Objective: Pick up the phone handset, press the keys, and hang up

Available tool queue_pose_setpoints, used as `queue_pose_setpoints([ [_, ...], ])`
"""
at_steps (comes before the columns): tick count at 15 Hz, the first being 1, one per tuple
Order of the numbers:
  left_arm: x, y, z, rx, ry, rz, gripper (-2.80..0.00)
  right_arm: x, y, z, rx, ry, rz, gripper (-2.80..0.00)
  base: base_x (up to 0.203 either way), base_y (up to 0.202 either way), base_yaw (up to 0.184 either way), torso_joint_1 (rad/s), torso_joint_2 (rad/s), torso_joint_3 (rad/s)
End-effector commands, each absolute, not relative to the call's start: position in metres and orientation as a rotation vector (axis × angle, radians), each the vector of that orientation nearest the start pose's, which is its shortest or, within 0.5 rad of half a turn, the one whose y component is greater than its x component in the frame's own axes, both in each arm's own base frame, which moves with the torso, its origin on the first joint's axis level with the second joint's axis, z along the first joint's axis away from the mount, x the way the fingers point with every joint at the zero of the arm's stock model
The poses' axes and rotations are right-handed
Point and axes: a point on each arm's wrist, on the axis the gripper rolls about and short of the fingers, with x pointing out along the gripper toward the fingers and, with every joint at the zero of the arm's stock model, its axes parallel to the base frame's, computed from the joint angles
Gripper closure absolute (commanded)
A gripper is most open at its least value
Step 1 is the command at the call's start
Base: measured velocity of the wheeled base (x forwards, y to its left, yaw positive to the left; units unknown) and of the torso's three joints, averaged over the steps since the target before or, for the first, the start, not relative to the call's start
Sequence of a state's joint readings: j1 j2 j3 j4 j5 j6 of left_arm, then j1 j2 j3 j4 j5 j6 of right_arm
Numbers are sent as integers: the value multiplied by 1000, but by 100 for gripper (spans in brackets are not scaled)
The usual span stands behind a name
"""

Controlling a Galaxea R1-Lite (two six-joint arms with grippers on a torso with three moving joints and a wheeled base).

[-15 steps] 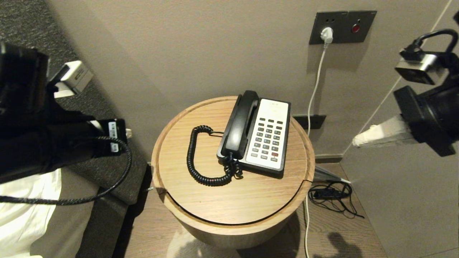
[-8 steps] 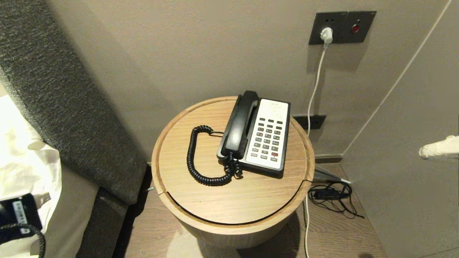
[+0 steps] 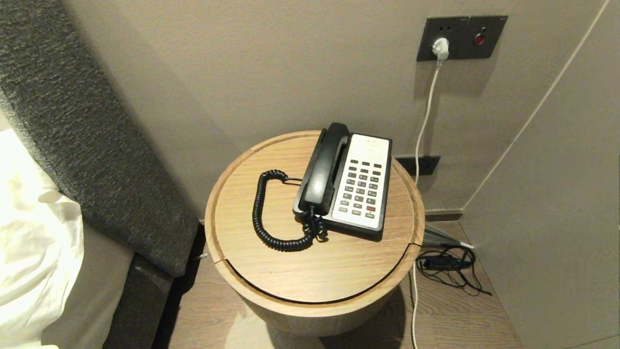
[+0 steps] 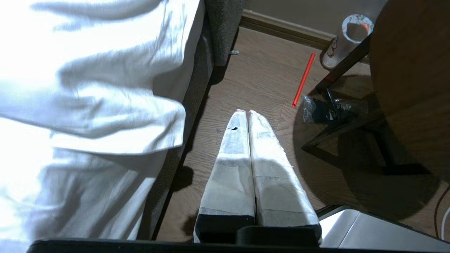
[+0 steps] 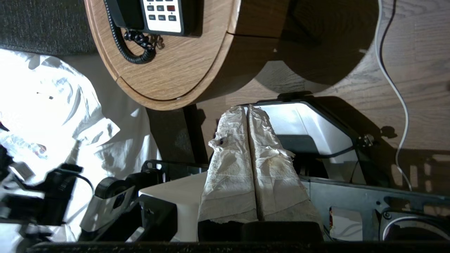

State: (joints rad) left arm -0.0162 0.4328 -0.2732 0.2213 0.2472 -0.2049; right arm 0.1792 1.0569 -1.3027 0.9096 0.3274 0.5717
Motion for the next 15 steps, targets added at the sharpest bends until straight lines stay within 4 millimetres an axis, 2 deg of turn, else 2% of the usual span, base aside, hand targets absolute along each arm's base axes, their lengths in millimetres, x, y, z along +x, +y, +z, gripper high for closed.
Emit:
queue_pose_setpoints([
  [1,-8,5,124,-165,278,251,0,70,19,311,596,784,275,0,0,0,0,0,0,0],
  [7,-29,1,86,-84,162,44,0,43,13,299,607,754,256,0,0,0,0,0,0,0],
  [10,-32,0,84,-18,99,5,0,29,11,299,614,716,254,0,0,0,0,0,0,0],
  [15,-26,0,76,55,57,-11,0,4,8,292,616,650,255,0,0,0,0,0,0,0],
])
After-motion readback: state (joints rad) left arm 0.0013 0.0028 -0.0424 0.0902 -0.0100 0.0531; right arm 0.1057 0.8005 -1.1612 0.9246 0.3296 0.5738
